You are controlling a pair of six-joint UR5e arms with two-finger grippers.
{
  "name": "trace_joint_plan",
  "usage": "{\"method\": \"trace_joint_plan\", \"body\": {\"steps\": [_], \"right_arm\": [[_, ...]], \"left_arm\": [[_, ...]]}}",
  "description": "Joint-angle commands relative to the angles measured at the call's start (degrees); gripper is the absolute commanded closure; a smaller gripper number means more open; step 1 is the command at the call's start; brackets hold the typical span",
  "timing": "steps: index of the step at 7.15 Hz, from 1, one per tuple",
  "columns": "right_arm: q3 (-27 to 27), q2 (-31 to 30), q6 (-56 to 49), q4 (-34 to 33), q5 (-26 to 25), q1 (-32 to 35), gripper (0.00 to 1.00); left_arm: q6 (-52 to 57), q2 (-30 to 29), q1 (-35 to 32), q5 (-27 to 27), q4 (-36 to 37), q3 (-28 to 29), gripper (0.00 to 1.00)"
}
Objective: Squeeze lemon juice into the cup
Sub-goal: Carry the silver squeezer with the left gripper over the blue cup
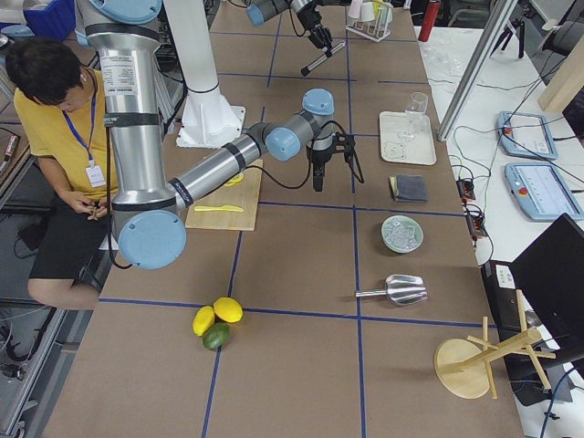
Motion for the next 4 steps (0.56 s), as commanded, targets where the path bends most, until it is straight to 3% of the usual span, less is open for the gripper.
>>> {"method": "trace_joint_plan", "body": {"steps": [1,3,4], "right_arm": [[0.1,-2.1,-3.3,0.0,1.2,3.0,0.00],[0.1,-3.2,-6.8,0.1,4.5,5.7,0.00],[0.3,-3.3,-7.7,0.1,4.8,6.1,0.00]], "left_arm": [[0.6,-0.6,9.0,17.0,-2.5,2.0,1.00],[0.8,-0.8,12.8,26.4,-17.2,10.1,1.00],[4.7,-2.8,13.8,28.5,-17.9,10.9,1.00]]}}
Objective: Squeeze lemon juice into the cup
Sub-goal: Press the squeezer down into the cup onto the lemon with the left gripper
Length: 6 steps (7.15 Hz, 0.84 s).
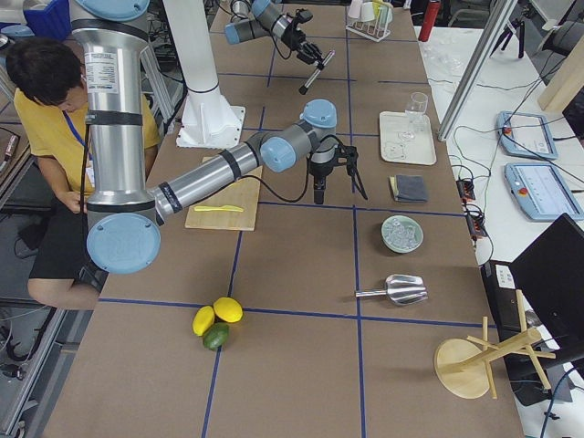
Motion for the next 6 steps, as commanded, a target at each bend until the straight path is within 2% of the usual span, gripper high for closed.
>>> {"method": "trace_joint_plan", "body": {"steps": [1,3,4,5,6], "right_arm": [[0.0,-0.4,-1.5,0.0,0.8,1.0,0.00],[-0.7,0.2,-2.0,0.1,0.8,0.8,0.00],[-1.6,1.3,-3.3,0.1,2.0,0.5,0.00],[5.2,-0.4,-3.2,-2.3,3.8,2.6,0.00],[0.2,-0.4,-4.0,-1.8,1.7,2.0,0.00]], "left_arm": [[4.4,-1.9,1.9,4.2,-3.9,2.0,1.00],[4.6,-3.2,2.2,4.1,-4.3,2.5,1.00],[5.8,-6.6,2.2,4.2,-4.2,3.7,1.00],[6.0,-9.3,2.5,4.0,-4.2,5.0,1.00],[6.0,-7.4,2.6,4.1,-4.4,4.5,1.00]]}}
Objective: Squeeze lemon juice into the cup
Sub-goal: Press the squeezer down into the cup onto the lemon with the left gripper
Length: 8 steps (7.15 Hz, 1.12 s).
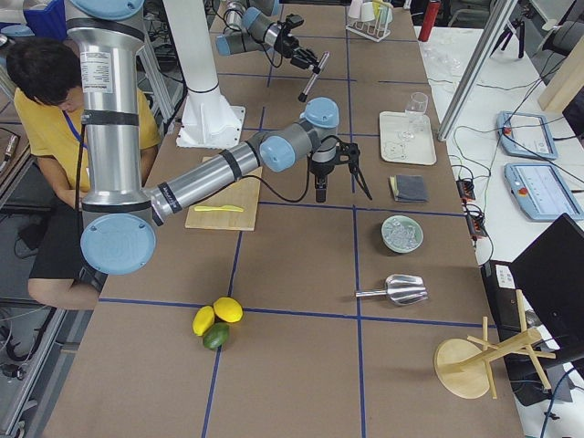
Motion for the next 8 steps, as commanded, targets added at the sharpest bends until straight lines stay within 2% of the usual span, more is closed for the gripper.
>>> {"method": "trace_joint_plan", "body": {"steps": [1,3,8], "right_arm": [[-3.5,-0.7,-1.3,4.6,-0.4,0.3,0.00],[-3.3,-1.3,-1.3,4.9,-0.6,0.5,0.00],[-3.2,-3.3,-1.4,5.3,-0.7,0.5,0.00]], "left_arm": [[0.2,-0.3,0.4,0.1,-0.2,1.1,1.00],[0.2,1.0,1.2,0.2,-0.3,4.3,1.00],[2.0,0.7,-0.4,2.7,-1.8,8.0,1.00]]}}
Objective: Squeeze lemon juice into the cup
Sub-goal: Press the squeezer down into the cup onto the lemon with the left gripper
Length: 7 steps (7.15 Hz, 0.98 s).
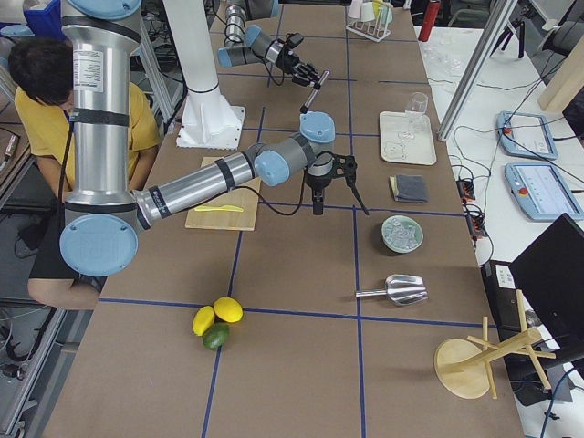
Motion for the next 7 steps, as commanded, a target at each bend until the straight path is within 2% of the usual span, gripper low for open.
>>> {"method": "trace_joint_plan", "body": {"steps": [1,3,7], "right_arm": [[0.1,-0.1,0.0,0.0,0.0,0.0,0.00],[-0.1,0.1,0.0,-0.1,0.0,-0.1,0.00],[-0.3,0.2,0.0,-0.1,0.1,-0.1,0.00]], "left_arm": [[0.3,-0.2,-1.0,0.1,-0.7,2.3,1.00],[0.3,-0.6,-1.0,0.1,-5.3,6.3,1.00],[0.1,-1.5,-0.9,0.1,-6.6,12.0,1.00]]}}
